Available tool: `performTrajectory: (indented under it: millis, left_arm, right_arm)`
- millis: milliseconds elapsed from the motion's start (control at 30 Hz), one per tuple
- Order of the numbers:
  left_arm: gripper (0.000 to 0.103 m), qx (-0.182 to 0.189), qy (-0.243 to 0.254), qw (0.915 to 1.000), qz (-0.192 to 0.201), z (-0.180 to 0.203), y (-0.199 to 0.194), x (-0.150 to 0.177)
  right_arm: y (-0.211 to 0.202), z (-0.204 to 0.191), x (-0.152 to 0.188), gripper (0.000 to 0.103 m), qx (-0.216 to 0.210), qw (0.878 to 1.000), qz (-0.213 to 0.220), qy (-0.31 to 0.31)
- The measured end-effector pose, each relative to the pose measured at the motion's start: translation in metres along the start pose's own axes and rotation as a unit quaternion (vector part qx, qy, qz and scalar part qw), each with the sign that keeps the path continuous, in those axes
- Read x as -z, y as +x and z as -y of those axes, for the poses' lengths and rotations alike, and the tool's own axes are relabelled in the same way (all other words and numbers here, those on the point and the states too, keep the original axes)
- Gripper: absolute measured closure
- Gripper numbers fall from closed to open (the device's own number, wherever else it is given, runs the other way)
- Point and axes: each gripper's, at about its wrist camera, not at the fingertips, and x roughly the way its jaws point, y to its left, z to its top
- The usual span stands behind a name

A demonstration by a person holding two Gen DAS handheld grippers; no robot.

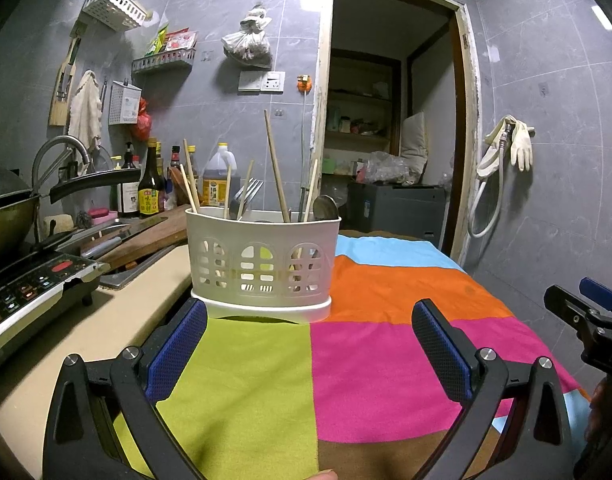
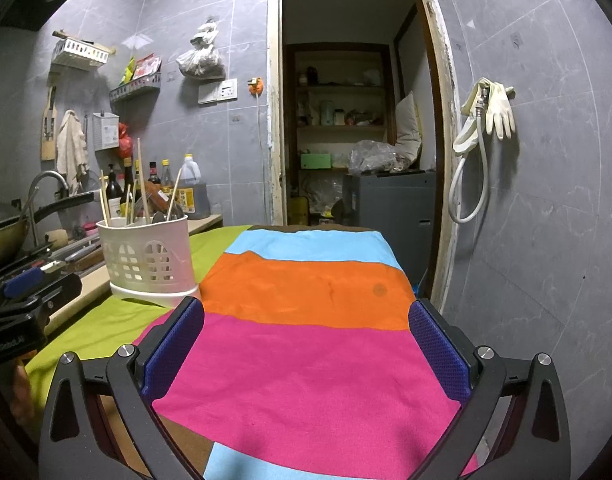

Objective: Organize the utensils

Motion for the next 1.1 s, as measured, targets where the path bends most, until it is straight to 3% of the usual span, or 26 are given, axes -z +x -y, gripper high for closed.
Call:
performTrajectory:
  millis: [1100]
  left_arm:
    - [0.002, -0.003, -0.006, 1.0000, -0.003, -0.0047, 0.0002, 0.0007]
  right_arm:
    - [-0.0001, 0.0003, -0.0001, 0.000, 0.000, 1.000, 0.001, 0.001]
